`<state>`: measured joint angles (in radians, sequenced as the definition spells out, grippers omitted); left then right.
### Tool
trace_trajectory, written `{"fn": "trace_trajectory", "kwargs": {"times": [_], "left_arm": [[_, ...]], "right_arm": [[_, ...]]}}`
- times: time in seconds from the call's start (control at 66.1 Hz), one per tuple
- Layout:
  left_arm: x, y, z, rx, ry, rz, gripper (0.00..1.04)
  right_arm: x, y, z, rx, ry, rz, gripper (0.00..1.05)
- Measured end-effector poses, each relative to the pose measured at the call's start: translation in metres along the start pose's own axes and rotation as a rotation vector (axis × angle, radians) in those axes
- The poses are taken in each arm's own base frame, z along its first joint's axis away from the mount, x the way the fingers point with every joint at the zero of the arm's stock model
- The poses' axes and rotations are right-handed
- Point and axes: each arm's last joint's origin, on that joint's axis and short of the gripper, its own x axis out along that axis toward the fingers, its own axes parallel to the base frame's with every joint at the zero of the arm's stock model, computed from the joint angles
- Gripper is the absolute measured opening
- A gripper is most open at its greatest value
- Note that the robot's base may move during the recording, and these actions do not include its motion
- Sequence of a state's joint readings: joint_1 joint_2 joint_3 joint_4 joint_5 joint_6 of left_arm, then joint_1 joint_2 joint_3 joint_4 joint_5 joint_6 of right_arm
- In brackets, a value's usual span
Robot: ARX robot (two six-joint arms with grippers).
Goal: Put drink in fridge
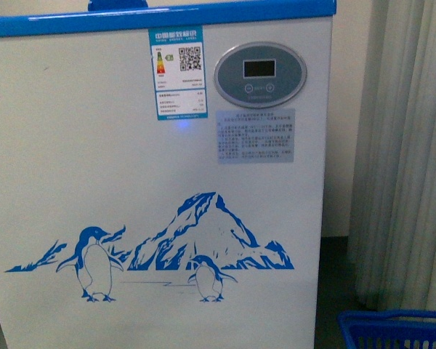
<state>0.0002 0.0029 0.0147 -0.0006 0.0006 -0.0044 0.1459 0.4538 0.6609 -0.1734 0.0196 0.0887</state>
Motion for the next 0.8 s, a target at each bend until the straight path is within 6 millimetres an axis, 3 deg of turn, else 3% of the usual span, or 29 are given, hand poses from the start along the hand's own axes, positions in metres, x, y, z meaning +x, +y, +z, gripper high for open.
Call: {"fn": "trace_trajectory", "kwargs": {"times": [0.801], "left_arm": [[0.0000, 0.0000, 0.0001, 0.000, -0.001, 0.000, 0.97]], "right_arm": [[0.0002, 0.0000, -0.0001, 0.000, 0.001, 0.001, 0.40]]}}
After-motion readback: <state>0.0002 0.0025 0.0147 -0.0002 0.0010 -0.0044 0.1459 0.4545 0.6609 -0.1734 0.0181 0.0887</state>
